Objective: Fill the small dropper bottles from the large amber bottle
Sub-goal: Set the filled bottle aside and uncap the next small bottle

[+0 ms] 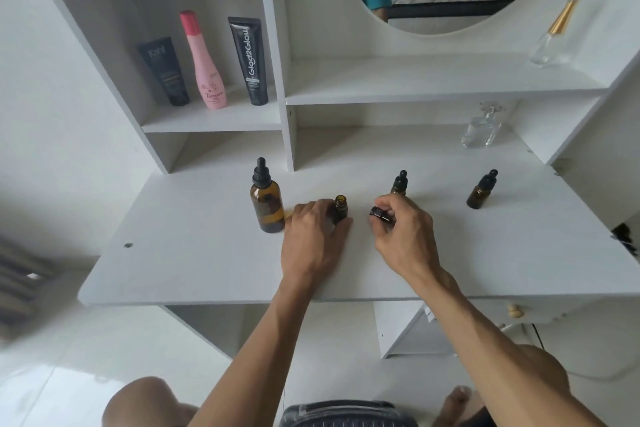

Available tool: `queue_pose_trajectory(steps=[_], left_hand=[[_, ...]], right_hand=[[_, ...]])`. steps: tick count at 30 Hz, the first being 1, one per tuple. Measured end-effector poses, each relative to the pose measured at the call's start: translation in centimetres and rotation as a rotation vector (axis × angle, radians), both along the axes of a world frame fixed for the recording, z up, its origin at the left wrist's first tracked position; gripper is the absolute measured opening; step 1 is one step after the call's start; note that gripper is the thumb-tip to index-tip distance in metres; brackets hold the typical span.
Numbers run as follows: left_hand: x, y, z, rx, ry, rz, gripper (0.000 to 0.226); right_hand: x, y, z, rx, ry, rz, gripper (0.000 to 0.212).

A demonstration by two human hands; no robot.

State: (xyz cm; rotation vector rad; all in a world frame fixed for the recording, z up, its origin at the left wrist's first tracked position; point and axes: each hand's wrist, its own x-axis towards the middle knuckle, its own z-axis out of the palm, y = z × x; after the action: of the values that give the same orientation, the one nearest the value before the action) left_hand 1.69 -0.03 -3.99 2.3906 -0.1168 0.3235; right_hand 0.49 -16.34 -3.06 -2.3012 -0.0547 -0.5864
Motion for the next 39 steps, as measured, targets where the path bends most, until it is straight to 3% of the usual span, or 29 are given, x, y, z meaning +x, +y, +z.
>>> queue_pose_trajectory(steps=[24,28,32,36,39], left_hand=[[-0.4,0.0,0.3,0.006,-0.028,-0.015,0.029],[-0.8,0.1,0.8,-0.036,0.006,0.0,0.035],[-1.6,0.3,1.1,-0.077,0.055,0.03,0.047],[-3.1,1.1,0.6,-0.074,0.045,0.066,0.037],[-4.5,2.0,0.6,-0.189,-0.101,0.182,0.016]], right_hand=[[-0.5,-0.2,-0.2,-0.002,0.036,0.002,0.045],[-1.8,-0.1,0.0,0.008,-0.085,-0.019,0.046],[-2.6,0.8,1.5,0.053,-0.233,-0.025,0.033],[-1.9,2.9,5.1,0.091,-0.262,0.074,0.023],[-0.5,5.5,7.4,0.134,-0.195,0.18,0.02]])
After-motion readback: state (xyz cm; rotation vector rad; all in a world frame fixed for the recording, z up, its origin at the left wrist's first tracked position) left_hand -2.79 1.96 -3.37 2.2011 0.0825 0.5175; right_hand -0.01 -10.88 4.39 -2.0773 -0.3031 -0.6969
